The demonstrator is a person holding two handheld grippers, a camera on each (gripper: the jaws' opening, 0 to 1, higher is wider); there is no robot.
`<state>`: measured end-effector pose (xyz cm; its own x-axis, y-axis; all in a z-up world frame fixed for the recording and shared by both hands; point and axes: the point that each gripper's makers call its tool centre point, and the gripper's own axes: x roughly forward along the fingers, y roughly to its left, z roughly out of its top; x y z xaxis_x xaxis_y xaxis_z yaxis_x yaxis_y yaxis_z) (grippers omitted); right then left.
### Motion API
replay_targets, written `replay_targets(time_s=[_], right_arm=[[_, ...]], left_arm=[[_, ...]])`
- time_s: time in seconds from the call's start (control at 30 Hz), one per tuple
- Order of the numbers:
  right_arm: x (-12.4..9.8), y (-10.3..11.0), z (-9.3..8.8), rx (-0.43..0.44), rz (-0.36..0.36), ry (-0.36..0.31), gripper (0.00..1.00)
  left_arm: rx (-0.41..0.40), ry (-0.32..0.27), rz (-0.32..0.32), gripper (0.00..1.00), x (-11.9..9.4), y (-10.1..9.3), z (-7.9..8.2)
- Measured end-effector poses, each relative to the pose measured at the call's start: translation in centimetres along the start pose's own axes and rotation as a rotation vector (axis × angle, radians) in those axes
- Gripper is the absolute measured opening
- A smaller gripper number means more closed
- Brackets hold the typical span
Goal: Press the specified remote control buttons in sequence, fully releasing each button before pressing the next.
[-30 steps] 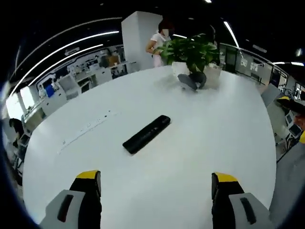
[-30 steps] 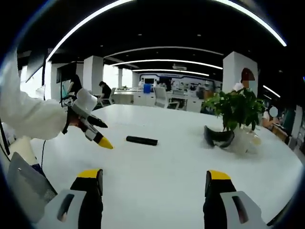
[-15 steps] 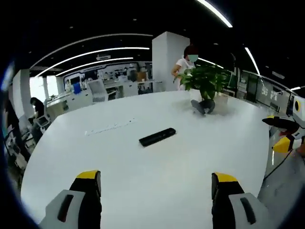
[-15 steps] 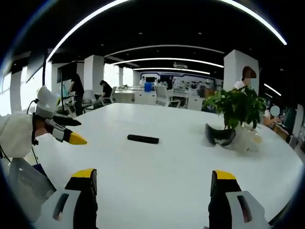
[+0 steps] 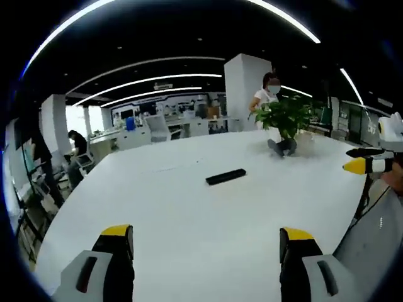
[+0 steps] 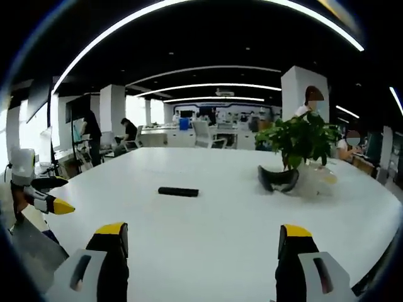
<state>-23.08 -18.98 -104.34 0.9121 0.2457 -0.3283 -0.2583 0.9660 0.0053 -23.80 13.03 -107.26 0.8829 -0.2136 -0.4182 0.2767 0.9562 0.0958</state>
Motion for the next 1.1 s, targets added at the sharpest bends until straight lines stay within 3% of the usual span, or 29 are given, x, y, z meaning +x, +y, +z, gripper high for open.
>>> replay_targets(time_s=[0.2, 0.3, 0.43, 0.53, 0.63, 0.73, 0.97, 1.03, 1.1], right_arm=[[0.2, 0.8, -0.8, -0.035, 0.011, 0.012, 0.99], [0.2, 0.9, -0.8, -0.059, 0.010, 0.012, 0.99], [0.0, 1.6, -0.4, -0.118, 0.024, -0.018, 0.98], [0.1, 1.7, -0.6, -0.148, 0.015, -0.007, 0.96], [-0.1, 1.4, -0.3, -0.140, 0.002, -0.022, 0.95], [-0.2, 1.2, -0.2, -0.129, -0.010, -0.026, 0.94], [-0.1, 0.8, -0.6, -0.135, -0.037, -0.006, 0.96], [-0.2, 0.4, -0.7, -0.125, -0.060, 0.003, 0.96], [-0.1, -0.1, -0.9, -0.112, -0.078, 0.009, 0.96]], left_arm=[[0.003, -0.038, 0.109, 1.00, -1.1, 2.0, -0.6], [-0.059, -0.066, 0.100, 1.00, -0.7, 2.3, -0.2], [-0.041, -0.062, 0.109, 1.00, -0.8, 2.2, -0.4], [-0.074, -0.051, 0.175, 1.00, -0.9, 3.2, -0.6], [-0.075, -0.061, 0.194, 1.00, -1.0, 3.6, -0.6], [-0.057, -0.059, 0.204, 1.00, -1.1, 3.9, -0.7], [-0.023, -0.051, 0.162, 1.00, -0.9, 2.9, -0.8], [0.002, -0.123, 0.188, 1.00, -1.4, 3.3, 0.5], [0.002, -0.132, 0.193, 1.00, -1.7, 3.4, 0.6]])
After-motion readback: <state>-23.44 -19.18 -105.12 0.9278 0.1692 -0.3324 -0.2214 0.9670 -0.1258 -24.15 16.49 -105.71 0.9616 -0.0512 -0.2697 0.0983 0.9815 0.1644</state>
